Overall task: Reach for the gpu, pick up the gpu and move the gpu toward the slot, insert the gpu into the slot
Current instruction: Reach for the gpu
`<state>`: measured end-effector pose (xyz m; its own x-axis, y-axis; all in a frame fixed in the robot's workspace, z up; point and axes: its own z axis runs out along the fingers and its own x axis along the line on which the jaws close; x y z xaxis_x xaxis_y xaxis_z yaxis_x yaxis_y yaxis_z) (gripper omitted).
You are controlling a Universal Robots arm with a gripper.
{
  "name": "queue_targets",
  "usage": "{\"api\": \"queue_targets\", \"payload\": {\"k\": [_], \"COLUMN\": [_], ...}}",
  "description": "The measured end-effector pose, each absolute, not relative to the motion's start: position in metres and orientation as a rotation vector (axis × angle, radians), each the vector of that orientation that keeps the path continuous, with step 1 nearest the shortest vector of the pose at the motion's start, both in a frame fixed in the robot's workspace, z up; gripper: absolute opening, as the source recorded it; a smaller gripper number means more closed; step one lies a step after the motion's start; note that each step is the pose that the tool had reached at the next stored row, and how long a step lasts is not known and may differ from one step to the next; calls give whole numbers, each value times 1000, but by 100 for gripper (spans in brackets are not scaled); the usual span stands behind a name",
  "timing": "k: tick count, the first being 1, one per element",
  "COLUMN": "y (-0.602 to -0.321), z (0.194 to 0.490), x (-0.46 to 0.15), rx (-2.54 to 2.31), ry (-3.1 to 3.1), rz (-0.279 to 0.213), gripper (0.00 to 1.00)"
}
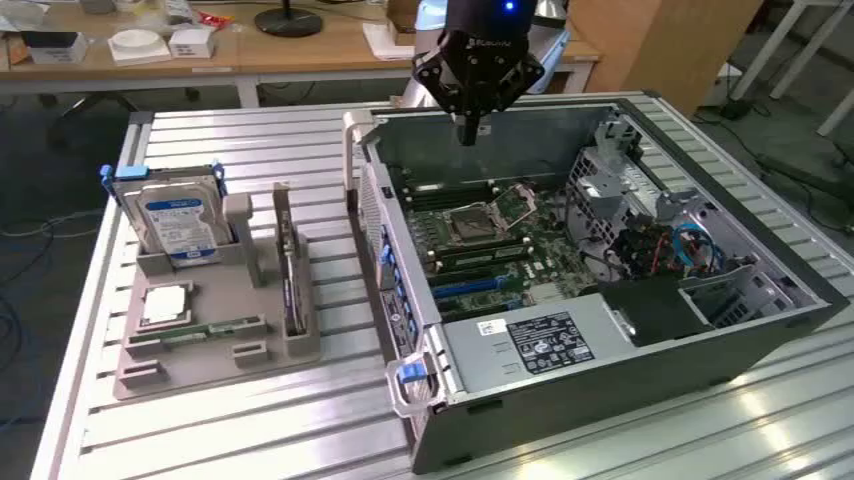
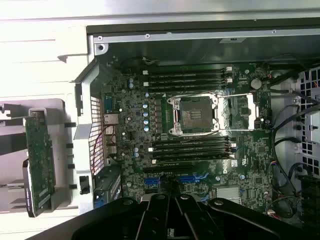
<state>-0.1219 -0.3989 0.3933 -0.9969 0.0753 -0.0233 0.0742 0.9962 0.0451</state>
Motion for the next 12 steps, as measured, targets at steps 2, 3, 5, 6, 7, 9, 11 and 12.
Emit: {"api": "queue_targets", "payload": {"k": [2, 3, 5, 6, 7, 9, 11, 12], "y": [-399, -399, -399, -399, -399, -399, -399, -399], "z": [393, 393, 393, 393, 393, 393, 393, 393], "x": [-122, -122, -122, -122, -122, -122, -124, -126], "rx": [117, 117, 117, 117, 117, 117, 117, 117], "ry": [3114, 3114, 3114, 3114, 3114, 3114, 3114, 3114], "rz": [69, 69, 69, 69, 69, 69, 69, 69], "gripper": [10, 10, 10, 10, 10, 10, 10, 10]}}
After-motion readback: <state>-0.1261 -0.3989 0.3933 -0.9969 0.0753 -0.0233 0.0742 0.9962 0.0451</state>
